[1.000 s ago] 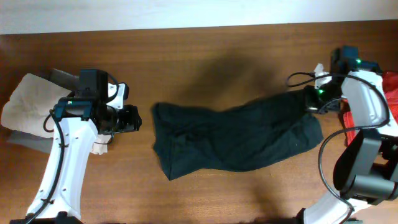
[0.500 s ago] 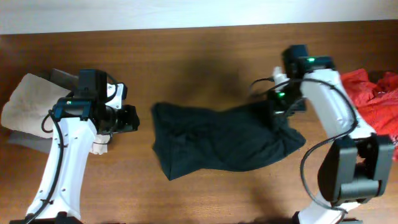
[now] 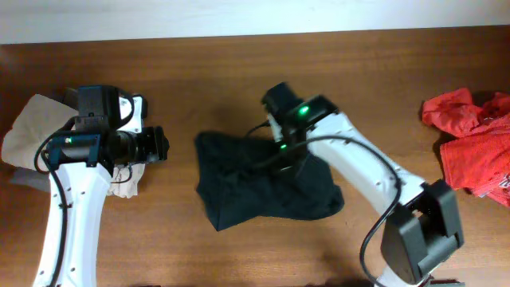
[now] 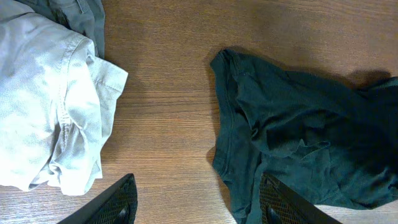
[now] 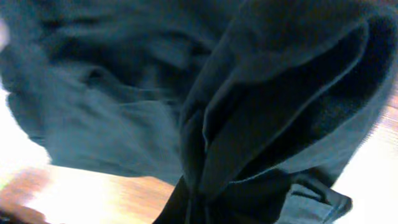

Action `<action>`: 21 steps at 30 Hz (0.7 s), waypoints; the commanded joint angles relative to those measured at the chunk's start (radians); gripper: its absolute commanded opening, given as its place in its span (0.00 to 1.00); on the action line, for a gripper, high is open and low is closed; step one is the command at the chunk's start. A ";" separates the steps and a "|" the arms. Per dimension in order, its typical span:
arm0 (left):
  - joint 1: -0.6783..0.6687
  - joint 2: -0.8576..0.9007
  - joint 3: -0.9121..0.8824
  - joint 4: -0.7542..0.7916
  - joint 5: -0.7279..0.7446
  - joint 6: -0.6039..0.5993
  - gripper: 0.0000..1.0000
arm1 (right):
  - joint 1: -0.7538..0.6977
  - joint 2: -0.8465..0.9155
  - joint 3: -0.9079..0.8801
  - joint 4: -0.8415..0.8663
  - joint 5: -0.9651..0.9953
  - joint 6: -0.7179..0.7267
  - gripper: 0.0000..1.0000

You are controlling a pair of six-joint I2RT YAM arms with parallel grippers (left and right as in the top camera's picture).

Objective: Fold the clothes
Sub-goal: 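Fold the right end over toward the left end with the right gripper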

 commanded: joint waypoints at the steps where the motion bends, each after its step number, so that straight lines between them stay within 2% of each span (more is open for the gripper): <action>1: 0.003 -0.012 0.021 0.002 -0.006 0.004 0.63 | 0.081 -0.030 0.039 0.030 0.000 0.093 0.04; 7: 0.003 -0.012 0.021 0.002 -0.006 0.005 0.63 | 0.183 -0.030 0.087 0.121 -0.026 0.141 0.04; 15: 0.003 -0.012 0.021 0.002 -0.006 0.005 0.63 | 0.230 0.001 0.086 0.238 -0.029 0.230 0.05; 18: 0.003 -0.012 0.021 0.002 -0.006 0.005 0.63 | 0.243 0.013 0.086 0.281 -0.065 0.230 0.22; 19: 0.003 -0.012 0.021 0.002 -0.006 0.005 0.63 | 0.247 0.014 0.086 0.293 -0.085 0.229 0.25; 20: 0.003 -0.012 0.021 0.002 -0.006 0.005 0.63 | 0.249 0.015 0.086 0.303 -0.102 0.229 0.32; 21: 0.003 -0.012 0.021 0.002 -0.006 0.005 0.63 | 0.253 0.016 0.086 0.314 -0.112 0.229 0.45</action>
